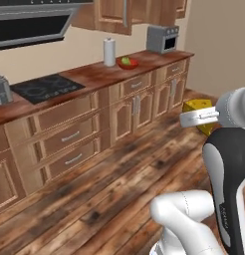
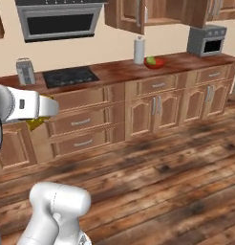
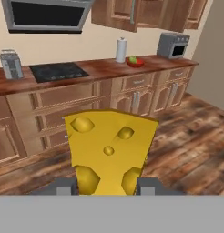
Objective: Pick the cheese from the fridge and the cheese grater from the cabinet and place them next to the salad bowl.
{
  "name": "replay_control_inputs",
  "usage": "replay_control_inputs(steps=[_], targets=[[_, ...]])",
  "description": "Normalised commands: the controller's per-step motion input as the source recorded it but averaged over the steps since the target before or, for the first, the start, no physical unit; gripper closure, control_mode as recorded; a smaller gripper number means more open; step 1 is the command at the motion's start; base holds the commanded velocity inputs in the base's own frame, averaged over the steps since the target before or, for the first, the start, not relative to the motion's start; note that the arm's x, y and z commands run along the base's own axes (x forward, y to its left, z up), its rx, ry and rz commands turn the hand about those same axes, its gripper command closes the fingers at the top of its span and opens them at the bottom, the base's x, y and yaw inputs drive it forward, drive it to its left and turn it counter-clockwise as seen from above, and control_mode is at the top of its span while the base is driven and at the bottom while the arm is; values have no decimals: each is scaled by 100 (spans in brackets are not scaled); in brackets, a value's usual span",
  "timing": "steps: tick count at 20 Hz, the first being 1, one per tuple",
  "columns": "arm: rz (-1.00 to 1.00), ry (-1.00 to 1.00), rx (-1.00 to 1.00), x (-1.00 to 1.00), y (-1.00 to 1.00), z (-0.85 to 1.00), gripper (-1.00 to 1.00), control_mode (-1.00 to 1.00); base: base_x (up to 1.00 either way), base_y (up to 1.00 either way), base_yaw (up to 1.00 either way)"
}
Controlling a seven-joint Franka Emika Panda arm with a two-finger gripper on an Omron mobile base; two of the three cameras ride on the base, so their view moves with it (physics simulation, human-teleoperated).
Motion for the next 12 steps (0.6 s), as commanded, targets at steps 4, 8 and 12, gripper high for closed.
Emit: replay_control_inputs(steps=[4, 8, 12], targets=[[0, 0, 0, 0, 0, 0, 100, 100, 100, -100, 17], [0, 0, 0, 0, 0, 0, 100, 100, 100, -98, 21], [0, 0, 0, 0, 0, 0, 100, 100, 100, -95, 23]])
